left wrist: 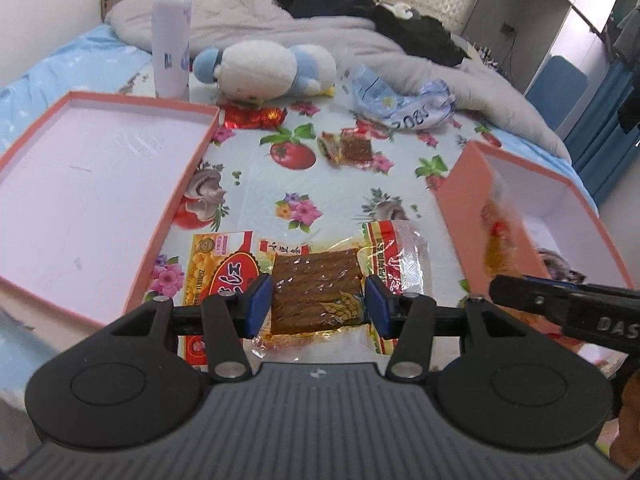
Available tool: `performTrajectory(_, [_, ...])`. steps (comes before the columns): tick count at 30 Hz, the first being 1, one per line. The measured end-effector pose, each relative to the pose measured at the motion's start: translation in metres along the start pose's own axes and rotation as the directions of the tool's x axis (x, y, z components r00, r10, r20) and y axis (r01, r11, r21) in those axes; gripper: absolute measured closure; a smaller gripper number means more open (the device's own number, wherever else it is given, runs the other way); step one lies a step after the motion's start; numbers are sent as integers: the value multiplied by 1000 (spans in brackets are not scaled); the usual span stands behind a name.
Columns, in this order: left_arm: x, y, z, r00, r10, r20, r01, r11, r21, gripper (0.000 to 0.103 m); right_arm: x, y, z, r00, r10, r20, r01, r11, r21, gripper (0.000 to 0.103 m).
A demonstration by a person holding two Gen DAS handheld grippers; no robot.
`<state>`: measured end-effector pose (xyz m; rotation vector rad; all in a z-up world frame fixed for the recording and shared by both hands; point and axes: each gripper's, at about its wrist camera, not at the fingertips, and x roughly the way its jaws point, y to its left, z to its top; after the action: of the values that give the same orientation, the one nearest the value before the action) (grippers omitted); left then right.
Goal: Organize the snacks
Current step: 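Grasp the brown dried-meat packet with the left gripper while the right gripper grasps a yellow packet, then carry the brown packet and yellow packet over the deep pink box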
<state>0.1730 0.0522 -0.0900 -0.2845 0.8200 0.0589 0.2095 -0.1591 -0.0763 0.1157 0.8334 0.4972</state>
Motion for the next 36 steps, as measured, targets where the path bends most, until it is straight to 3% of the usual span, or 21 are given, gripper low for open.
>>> performTrajectory(10, [-78,-46,5,989,-66,135,59,996,60,47,-76,-3,-12,990,-35,134,30,999,34,76])
performTrajectory(16, [-99,-78,8,978,-102,184,85,991,102,47,-114,-19,-23,979,-76,187,61,995,82,76])
performTrajectory(27, [-98,-143,2,960,-231,155,201,962,186,47,-157,-68,-45,945,-238,226,202,965,169,76])
performTrajectory(36, [-56,-185,16,953,-294,73,273,939,209,47,-154,-110,-39,937,-288,197,239,941,238,76])
